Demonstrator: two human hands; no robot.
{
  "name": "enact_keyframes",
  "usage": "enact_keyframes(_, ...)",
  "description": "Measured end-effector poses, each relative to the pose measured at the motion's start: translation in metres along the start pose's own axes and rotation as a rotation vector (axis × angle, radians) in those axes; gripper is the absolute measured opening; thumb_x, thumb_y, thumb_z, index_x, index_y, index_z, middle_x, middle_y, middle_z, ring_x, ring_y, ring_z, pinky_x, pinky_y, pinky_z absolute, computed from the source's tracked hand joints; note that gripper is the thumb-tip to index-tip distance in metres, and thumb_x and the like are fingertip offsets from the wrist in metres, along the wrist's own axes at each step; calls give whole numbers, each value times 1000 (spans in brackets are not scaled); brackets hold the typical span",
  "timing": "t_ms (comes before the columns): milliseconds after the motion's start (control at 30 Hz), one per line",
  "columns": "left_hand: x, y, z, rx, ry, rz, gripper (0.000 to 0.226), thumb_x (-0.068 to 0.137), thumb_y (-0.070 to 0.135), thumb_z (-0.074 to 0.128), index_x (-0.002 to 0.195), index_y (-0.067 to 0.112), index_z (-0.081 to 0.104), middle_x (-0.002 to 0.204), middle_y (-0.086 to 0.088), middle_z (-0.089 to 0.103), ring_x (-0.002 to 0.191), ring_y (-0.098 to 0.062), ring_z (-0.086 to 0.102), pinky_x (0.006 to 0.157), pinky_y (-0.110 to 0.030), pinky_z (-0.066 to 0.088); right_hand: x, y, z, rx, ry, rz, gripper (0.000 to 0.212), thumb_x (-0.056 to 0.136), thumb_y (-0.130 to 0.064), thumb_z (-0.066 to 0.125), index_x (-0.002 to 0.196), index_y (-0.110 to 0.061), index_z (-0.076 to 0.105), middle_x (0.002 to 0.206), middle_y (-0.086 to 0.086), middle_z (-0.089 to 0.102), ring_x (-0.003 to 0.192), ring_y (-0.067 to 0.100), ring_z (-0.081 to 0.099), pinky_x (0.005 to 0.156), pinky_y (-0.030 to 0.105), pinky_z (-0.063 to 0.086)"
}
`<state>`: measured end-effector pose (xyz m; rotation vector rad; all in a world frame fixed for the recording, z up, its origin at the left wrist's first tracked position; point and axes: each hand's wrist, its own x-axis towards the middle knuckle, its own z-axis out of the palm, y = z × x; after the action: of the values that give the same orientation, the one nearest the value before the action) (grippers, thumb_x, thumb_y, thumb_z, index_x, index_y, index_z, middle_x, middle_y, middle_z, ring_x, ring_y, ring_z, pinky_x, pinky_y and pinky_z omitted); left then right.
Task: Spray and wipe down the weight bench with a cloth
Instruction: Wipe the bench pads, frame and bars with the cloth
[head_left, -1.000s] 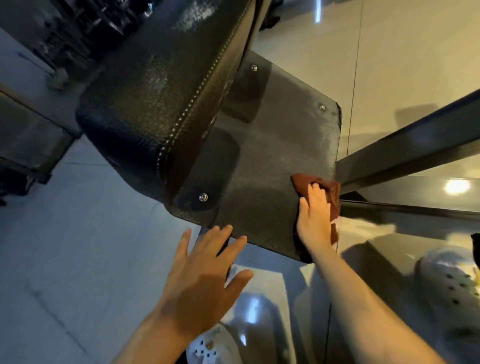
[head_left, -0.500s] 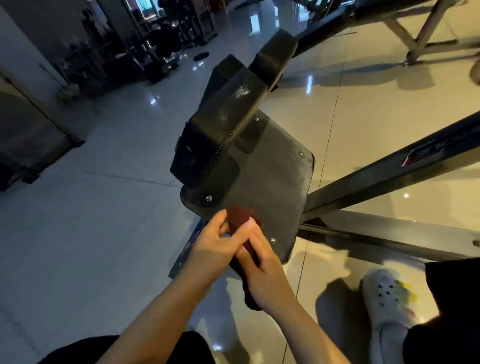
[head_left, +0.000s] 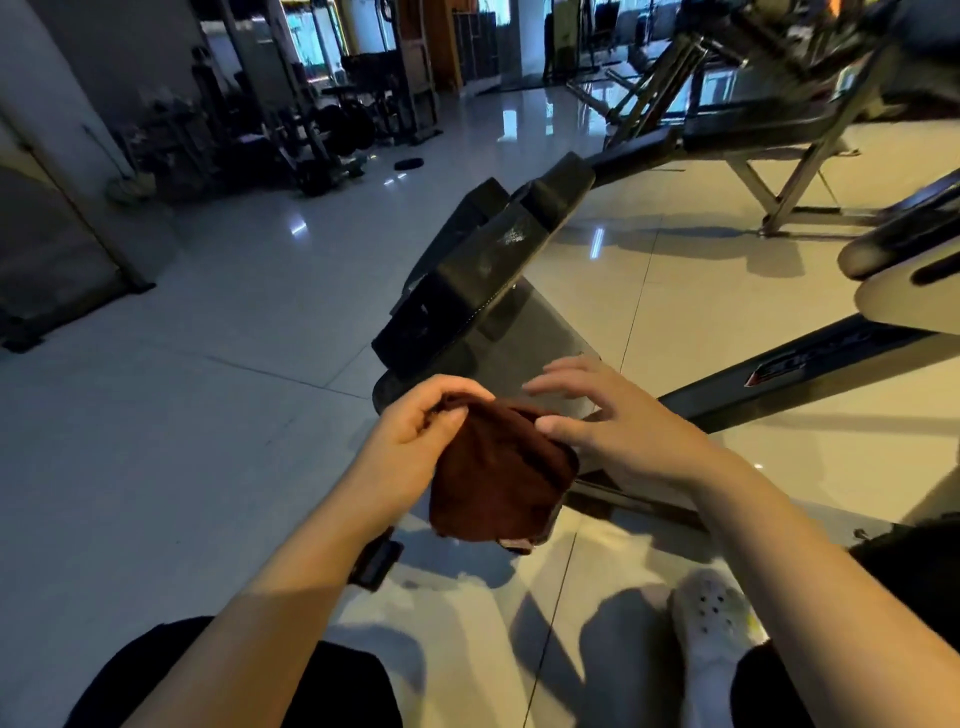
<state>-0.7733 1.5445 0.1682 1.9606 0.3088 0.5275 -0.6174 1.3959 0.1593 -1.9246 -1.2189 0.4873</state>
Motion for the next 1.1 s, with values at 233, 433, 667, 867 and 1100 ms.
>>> enact_keyframes(233,3,3,-2,-7,66,-33,24,99,12,47,102,28,64,97,18,64,93,5,60,78,-10,48,6,-19,-32,249,-237,-24,7,92,-16,60,92,-14,67,85,0,69,79,8,66,71,16,51)
enact_keyframes(433,16,-11,21,-18,177,-246,23,102,22,45,103,33,65,84,2,63,70,-10,59,65,-27,53,12,-29,-31,281,-164,-87,10,92,-18,61,91,-12,70,82,5,72,74,13,67,65,17,51)
enact_keyframes(667,25,-6,38,-485,64,-425,24,104,25,39,109,25,63,88,4,72,82,-9,70,73,-32,54,16,-23,-45,300,-40,-32,12,82,-10,71,94,-6,69,77,8,64,72,15,63,67,19,52)
enact_keyframes(867,29,-6,23,-246,70,-495,54,79,61,53,104,14,62,95,-7,69,84,-12,66,76,-33,56,17,-8,-62,-2,185,55,16,80,-17,77,87,-26,66,77,-4,64,69,6,60,60,19,42)
enact_keyframes(1100,10,-13,-3,353,-148,-344,36,73,9,81,93,23,55,75,2,52,60,-6,49,69,-27,50,9,7,-66,-551,150,-9,8,92,-27,63,99,-26,66,94,-7,58,89,10,51,70,20,35)
